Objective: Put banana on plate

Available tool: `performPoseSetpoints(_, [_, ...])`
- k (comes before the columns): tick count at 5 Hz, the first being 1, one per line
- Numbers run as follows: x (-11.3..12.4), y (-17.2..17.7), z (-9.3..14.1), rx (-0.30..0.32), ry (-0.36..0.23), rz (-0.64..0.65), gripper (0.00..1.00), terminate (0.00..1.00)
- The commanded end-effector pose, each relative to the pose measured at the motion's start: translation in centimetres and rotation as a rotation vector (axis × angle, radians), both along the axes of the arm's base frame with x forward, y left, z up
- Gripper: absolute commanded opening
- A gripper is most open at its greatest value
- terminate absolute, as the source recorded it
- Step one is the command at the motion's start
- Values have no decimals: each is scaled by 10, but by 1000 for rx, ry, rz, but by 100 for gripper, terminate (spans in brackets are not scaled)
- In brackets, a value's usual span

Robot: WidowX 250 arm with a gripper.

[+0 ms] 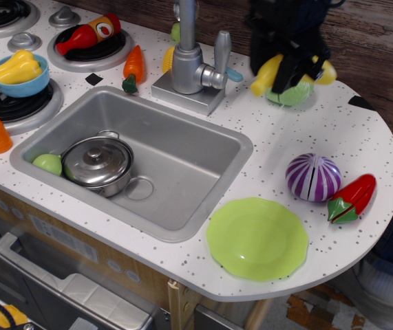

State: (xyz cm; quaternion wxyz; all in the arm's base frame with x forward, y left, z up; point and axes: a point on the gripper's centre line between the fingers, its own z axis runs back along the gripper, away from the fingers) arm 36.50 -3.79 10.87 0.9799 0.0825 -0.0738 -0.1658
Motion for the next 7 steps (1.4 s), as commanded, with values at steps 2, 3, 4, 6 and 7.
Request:
performPoseSetpoints(2, [-79, -8, -10, -87, -52, 150, 0, 0])
performPoseSetpoints(3, [-94, -11, -32, -124, -58, 194, 0, 0])
performPoseSetpoints(4, [-103, -14, -57, -179, -59, 217, 0, 0])
performPoseSetpoints(6, [-104, -37, -83, -221, -55, 214, 100, 0])
performPoseSetpoints(7, [-104, -37, -83, -221, -55, 214, 100, 100])
